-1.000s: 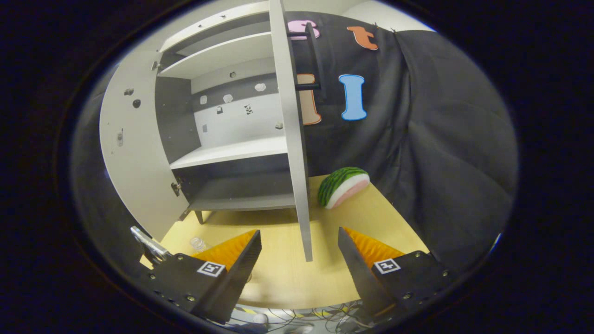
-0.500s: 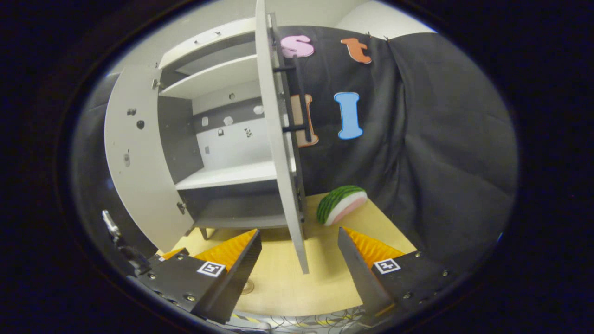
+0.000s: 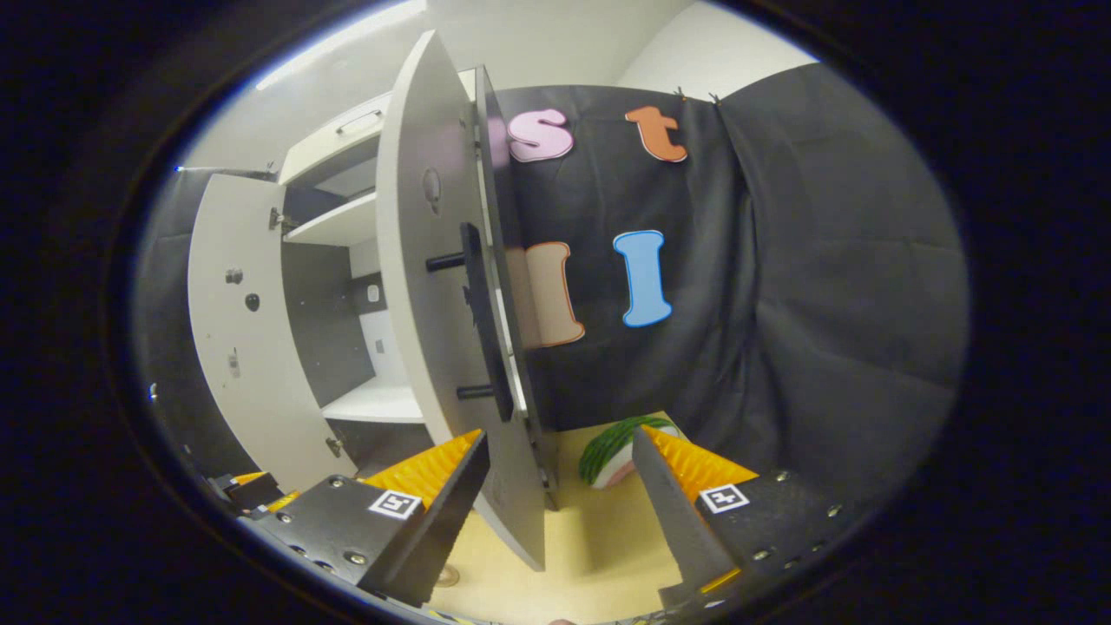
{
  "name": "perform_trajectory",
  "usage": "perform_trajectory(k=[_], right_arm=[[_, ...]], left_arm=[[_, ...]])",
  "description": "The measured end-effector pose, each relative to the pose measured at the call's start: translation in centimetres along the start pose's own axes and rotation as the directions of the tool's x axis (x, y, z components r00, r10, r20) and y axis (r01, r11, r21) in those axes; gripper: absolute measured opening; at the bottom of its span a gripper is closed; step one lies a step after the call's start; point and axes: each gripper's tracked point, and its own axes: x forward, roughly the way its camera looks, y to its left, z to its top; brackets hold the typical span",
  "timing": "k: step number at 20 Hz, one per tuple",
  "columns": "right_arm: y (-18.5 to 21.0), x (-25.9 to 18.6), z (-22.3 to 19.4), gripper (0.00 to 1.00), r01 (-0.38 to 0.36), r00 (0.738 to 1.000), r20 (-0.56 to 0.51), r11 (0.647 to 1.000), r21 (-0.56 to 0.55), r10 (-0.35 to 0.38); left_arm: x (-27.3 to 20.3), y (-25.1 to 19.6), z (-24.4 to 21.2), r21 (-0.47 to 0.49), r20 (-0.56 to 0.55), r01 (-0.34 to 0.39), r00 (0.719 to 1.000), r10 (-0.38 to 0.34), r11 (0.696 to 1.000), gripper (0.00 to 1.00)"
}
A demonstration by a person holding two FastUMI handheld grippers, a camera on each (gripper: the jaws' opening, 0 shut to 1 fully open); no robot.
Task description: Grasp the bottle in the cabinet with the left hand and place it on the coaster, then close the right door with the right hand and the left door with the left hand.
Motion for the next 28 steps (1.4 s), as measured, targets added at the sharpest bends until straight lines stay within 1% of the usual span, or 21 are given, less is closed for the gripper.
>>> perform_trajectory(k=[2,5,6,7,9,12,14,17,21,28], right_arm=[[-0.1,0.8,0.7,1.00,-0.018,1.000,0.004,1.000,-0.004,0.018],[0.8,1.9,0.9,1.00,-0.056,0.998,0.012,0.998,0.007,0.056],[1.1,2.3,1.0,0.97,-0.062,0.998,0.013,0.998,0.004,0.062],[1.2,2.6,0.9,1.00,-0.069,0.998,0.011,0.998,-0.001,0.069],[1.5,3.2,0.6,1.00,-0.079,0.997,-0.003,0.997,-0.013,0.079],[2.0,3.3,0.9,0.98,-0.092,0.996,0.007,0.995,-0.027,0.093],[3.0,3.3,0.7,0.99,-0.111,0.994,0.012,0.993,-0.038,0.111],[5.3,3.4,0.3,0.98,-0.161,0.987,0.013,0.986,-0.052,0.162],[8.4,4.0,-0.5,0.98,-0.226,0.974,0.010,0.974,-0.028,0.227],[12.7,5.2,-1.2,0.98,-0.285,0.958,0.014,0.958,-0.027,0.285]], left_arm=[[-0.7,0.9,0.1,0.003,-0.004,-0.022,1.000,0.022,1.000,0.96],[-1.1,1.7,-0.2,-0.008,-0.025,-0.045,0.999,0.045,0.999,0.96],[-1.3,2.0,-0.2,-0.011,-0.029,-0.048,0.998,0.048,0.999,0.96],[-1.5,2.3,-0.3,-0.015,-0.033,-0.052,0.998,0.051,0.999,0.96],[-1.8,2.7,-0.7,-0.018,-0.045,-0.059,0.997,0.058,0.998,0.96],[-2.4,3.9,-1.2,-0.014,-0.061,-0.081,0.995,0.080,0.997,0.96],[-2.8,4.8,-1.6,-0.011,-0.068,-0.098,0.993,0.097,0.995,0.96],[-3.2,6.4,-1.8,-0.006,-0.074,-0.130,0.989,0.129,0.992,0.96],[-3.5,8.5,-1.9,-0.015,-0.076,-0.169,0.983,0.167,0.986,0.96],[-3.7,11.6,-1.9,-0.047,-0.070,-0.205,0.977,0.201,0.978,0.96]])
